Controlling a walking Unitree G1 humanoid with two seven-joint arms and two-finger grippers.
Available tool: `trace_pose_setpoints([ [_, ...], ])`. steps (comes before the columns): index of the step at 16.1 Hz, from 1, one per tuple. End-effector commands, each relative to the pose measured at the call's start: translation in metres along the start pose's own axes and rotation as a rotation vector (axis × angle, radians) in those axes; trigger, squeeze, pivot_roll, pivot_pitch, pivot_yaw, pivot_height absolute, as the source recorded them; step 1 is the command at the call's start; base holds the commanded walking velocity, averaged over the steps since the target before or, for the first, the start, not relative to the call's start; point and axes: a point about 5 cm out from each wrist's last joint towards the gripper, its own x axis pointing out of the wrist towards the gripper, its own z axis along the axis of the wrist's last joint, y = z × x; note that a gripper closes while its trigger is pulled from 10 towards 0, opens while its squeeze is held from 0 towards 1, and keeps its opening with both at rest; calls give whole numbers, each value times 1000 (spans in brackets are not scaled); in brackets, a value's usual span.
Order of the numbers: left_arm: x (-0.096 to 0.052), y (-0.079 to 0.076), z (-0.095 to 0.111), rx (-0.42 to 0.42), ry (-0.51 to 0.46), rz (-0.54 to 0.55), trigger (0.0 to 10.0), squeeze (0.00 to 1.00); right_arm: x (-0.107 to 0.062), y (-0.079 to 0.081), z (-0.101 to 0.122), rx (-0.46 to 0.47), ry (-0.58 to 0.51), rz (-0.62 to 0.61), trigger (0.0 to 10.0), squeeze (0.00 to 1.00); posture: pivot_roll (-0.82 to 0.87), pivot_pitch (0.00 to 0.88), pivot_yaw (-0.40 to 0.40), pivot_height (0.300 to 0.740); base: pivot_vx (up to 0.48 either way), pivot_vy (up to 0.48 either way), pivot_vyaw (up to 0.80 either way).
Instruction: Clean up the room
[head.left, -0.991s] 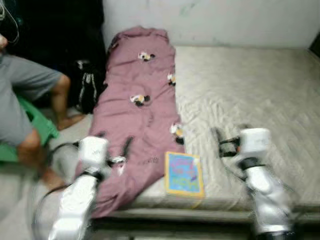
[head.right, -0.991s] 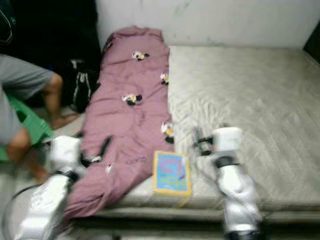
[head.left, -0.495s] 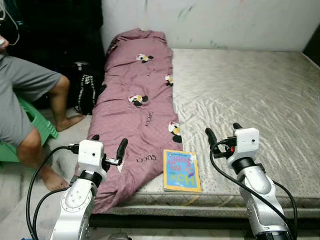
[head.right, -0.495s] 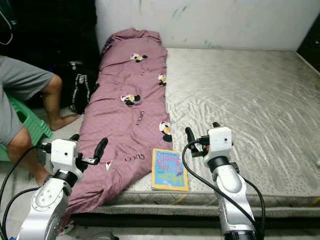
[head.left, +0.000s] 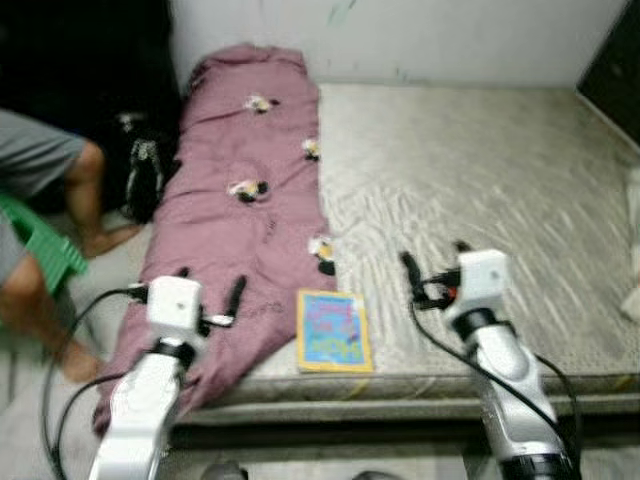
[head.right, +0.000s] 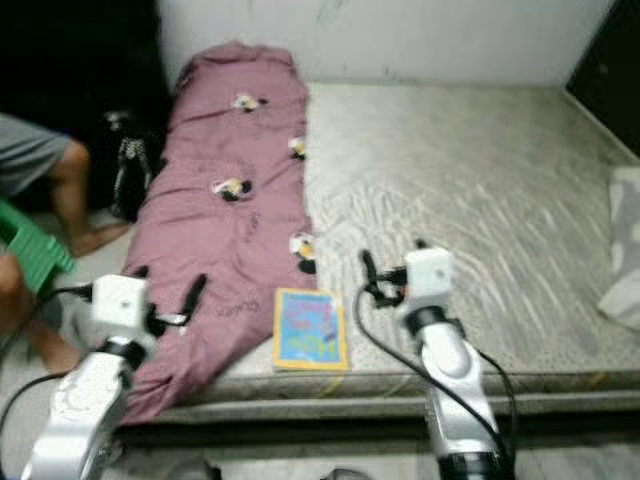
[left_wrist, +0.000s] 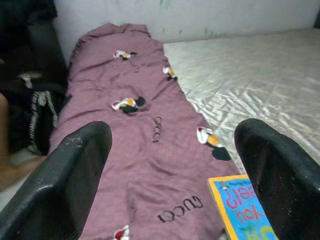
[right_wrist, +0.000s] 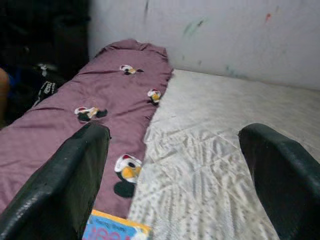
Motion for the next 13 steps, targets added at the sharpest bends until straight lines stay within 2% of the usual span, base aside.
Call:
trace_pose_setpoints([
  [1,1,-6,0,-12,1,-15,10000,0,-2,-7,-3,-10,16,-18,10000,0,-27,0,-15,740,0,-307,0],
  [3,1,-6,0,-9,0,-13,10000,0,-1,-7,-2,-2,10,-27,10000,0,-27,0,-14,740,0,-304,0],
  [5,2,-6,0,-10,-2,-16,10000,0,0,-7,2,95,-36,-45,10000,0,-29,0,-11,740,0,-304,0],
  [10,2,-6,1,-10,-6,-10,10000,0,6,-2,6,179,-48,-67,10000,0,-30,0,-9,740,0,-285,0],
  [13,3,-6,1,-10,-8,1,10000,0,6,-1,6,170,-49,-70,10000,0,-23,0,-12,740,0,-254,0],
])
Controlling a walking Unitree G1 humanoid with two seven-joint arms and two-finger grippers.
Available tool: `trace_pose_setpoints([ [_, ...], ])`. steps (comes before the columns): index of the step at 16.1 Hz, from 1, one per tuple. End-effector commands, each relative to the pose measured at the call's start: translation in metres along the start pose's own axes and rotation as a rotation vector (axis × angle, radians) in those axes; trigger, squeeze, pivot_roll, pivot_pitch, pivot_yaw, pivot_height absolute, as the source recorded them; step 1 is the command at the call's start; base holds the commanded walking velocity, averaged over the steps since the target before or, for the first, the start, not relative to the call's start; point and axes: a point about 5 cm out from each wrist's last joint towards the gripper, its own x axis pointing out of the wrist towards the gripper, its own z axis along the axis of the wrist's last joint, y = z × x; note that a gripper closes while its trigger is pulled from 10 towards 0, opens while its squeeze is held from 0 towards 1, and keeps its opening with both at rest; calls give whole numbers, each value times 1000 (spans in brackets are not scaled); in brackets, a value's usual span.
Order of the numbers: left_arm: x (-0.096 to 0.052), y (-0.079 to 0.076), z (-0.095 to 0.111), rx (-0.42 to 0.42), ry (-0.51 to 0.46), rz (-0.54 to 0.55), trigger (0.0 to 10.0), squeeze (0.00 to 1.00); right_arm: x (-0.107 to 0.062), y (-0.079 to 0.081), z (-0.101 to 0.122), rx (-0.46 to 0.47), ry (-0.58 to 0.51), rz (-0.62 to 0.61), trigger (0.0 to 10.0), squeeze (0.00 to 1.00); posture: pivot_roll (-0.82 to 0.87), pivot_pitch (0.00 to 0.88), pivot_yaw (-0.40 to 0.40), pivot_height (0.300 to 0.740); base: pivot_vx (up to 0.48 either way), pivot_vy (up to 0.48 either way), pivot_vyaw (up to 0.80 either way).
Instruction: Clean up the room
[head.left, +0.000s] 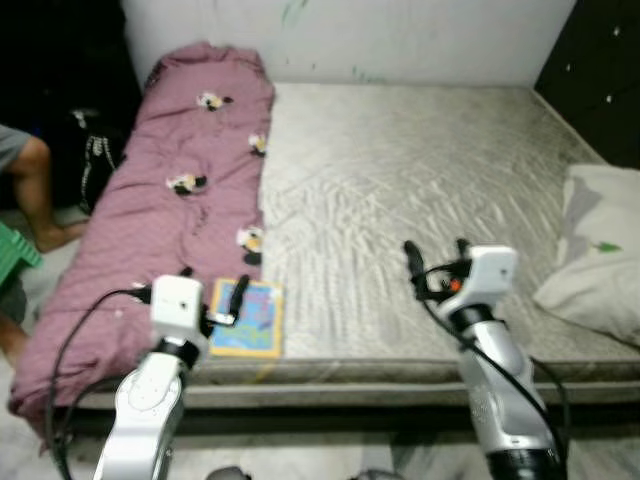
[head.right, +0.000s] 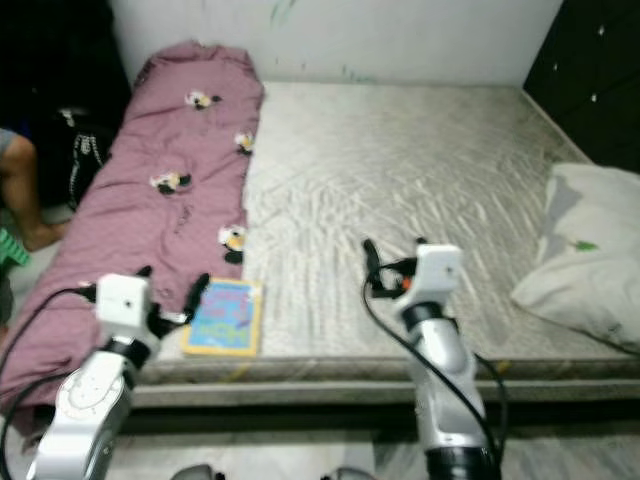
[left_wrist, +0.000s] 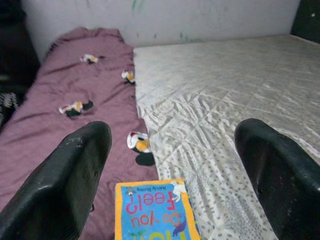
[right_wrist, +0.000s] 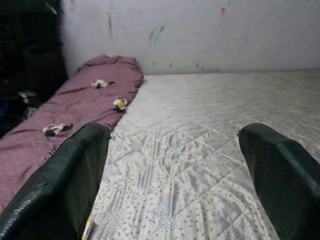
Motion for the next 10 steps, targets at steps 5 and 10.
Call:
trace_pose_setpoints([
  [5,1,-3,2,-16,-11,1,10000,0,0,-6,2,-32,0,-35,10000,0,-26,0,-12,740,0,-101,0],
  [10,1,-7,4,-16,-30,-41,10000,0,0,-7,1,-43,4,-40,10000,0,-29,0,-12,740,0,0,0],
])
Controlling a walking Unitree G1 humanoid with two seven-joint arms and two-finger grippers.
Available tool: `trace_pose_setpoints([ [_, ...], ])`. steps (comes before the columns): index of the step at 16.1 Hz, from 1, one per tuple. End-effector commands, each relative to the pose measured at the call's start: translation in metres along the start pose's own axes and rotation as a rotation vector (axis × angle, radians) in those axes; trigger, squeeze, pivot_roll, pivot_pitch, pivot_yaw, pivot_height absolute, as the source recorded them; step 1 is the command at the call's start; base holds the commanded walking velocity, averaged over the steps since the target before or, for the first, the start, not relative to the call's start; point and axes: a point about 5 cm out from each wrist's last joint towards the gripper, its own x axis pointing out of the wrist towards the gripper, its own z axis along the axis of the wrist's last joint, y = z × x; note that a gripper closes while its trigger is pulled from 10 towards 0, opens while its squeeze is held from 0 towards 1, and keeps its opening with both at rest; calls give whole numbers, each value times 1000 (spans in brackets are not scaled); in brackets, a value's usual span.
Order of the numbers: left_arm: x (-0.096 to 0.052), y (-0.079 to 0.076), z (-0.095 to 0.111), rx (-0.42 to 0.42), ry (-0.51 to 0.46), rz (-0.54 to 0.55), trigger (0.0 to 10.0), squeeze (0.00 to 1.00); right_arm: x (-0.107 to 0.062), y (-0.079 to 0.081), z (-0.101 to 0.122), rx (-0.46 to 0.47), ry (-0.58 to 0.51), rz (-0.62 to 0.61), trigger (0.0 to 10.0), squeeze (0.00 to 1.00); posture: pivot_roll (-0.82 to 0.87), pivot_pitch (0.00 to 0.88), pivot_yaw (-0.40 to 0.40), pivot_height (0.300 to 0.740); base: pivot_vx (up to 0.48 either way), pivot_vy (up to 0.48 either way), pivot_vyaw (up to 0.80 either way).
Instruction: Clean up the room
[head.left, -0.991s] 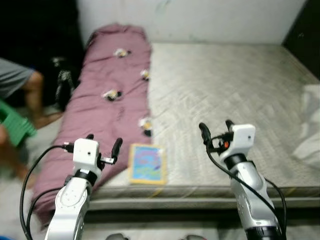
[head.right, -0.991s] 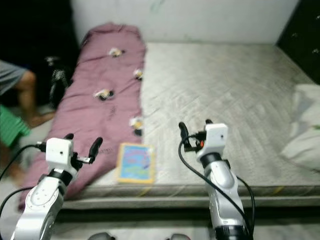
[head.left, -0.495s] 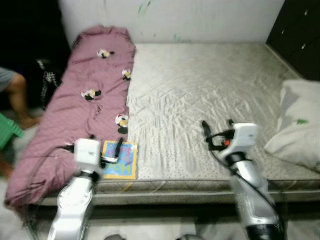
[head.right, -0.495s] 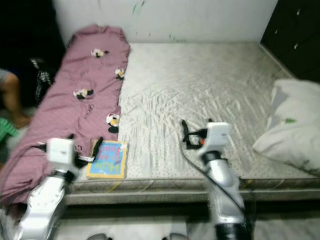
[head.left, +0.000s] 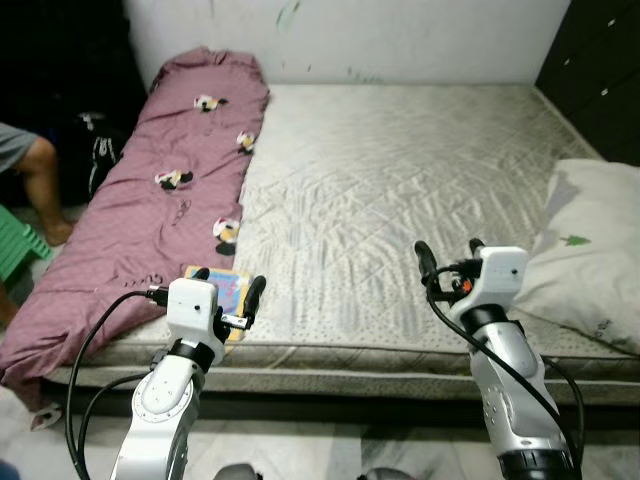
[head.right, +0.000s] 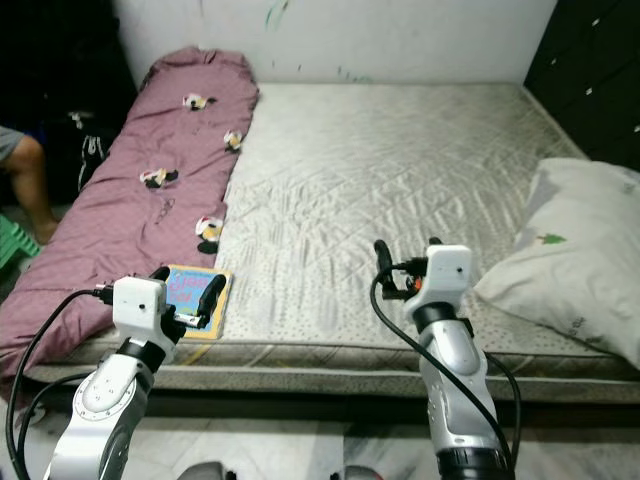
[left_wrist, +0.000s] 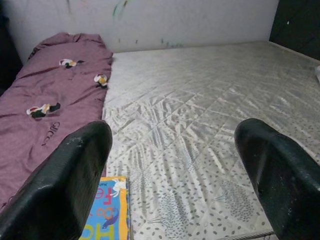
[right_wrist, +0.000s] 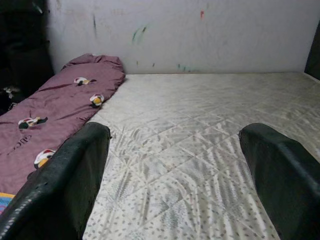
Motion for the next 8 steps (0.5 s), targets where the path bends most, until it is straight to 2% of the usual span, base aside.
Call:
trace_pose_setpoints([
  [1,-1,4,3,8,-16,7,10000,0,3,4,2,2,-8,9,10000,0,-30,0,-12,740,0,0,0],
  [2,-1,4,4,8,-18,5,10000,0,3,4,2,1,-8,9,10000,0,-29,0,-13,740,251,0,0],
  [7,-1,4,2,14,-9,10,10000,0,3,5,1,-3,5,16,10000,0,-30,0,-15,740,0,0,0],
  [8,-1,3,2,16,-10,10,10000,0,3,5,1,2,3,15,10000,0,-31,0,-16,740,0,-356,0],
])
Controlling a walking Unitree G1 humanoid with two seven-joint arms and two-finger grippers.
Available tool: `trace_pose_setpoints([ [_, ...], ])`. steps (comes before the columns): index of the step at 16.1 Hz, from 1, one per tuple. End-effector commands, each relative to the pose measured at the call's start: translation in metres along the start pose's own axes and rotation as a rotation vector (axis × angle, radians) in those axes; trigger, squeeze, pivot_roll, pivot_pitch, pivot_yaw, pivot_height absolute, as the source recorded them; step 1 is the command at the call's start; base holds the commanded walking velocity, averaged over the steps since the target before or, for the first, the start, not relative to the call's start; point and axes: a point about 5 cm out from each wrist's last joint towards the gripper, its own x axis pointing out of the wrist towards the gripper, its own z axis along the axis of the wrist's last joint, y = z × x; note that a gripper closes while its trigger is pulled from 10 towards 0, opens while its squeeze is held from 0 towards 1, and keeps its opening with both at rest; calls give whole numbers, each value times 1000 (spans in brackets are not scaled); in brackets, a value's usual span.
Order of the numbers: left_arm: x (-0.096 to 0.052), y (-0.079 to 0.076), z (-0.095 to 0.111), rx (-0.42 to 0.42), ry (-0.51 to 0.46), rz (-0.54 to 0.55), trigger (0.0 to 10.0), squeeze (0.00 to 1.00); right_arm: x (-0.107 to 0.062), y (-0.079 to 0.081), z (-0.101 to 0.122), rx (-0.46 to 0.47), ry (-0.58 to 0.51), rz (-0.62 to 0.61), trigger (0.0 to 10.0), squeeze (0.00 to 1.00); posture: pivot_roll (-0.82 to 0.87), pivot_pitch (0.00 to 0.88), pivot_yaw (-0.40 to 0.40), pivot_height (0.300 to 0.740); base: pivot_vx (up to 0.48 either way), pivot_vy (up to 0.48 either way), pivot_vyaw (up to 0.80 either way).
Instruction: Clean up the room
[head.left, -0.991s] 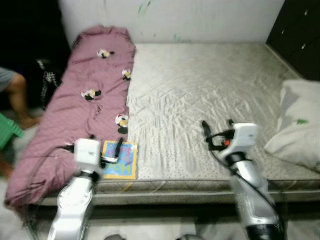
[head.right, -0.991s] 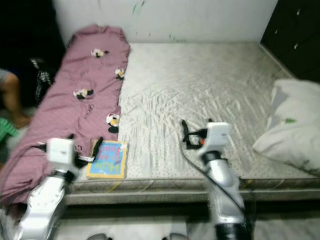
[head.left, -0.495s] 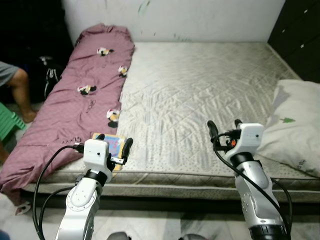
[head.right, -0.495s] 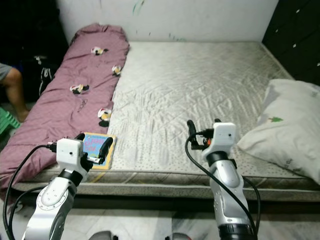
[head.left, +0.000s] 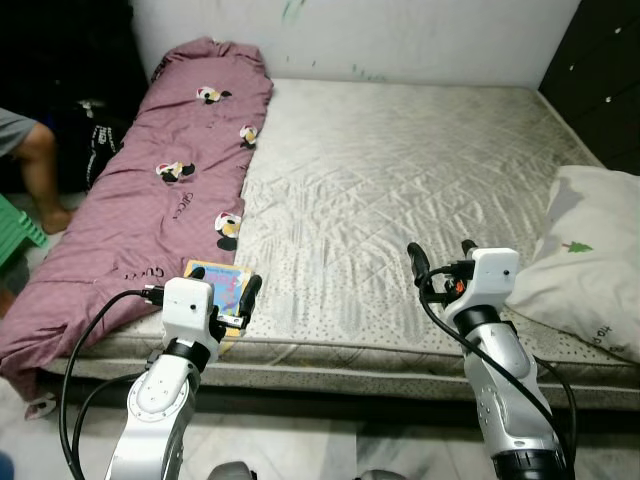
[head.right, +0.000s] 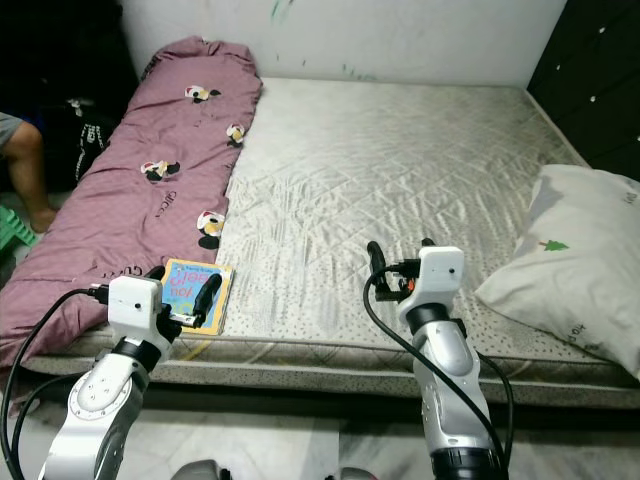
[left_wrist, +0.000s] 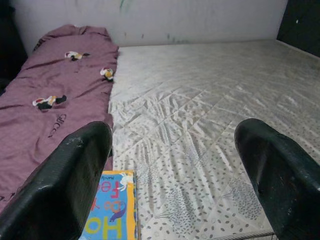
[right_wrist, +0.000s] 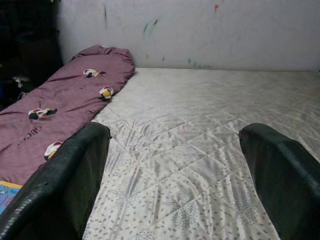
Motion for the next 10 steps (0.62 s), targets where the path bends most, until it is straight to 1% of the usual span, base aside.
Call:
trace_pose_setpoints([
  [1,0,1,3,8,-13,3,10000,0,1,-1,1,1,4,-2,10000,0,-31,0,-16,740,0,-461,-619],
  [10,0,1,2,12,-9,3,10000,0,1,-1,-1,-16,12,4,10000,0,-30,0,-18,740,0,-467,0],
])
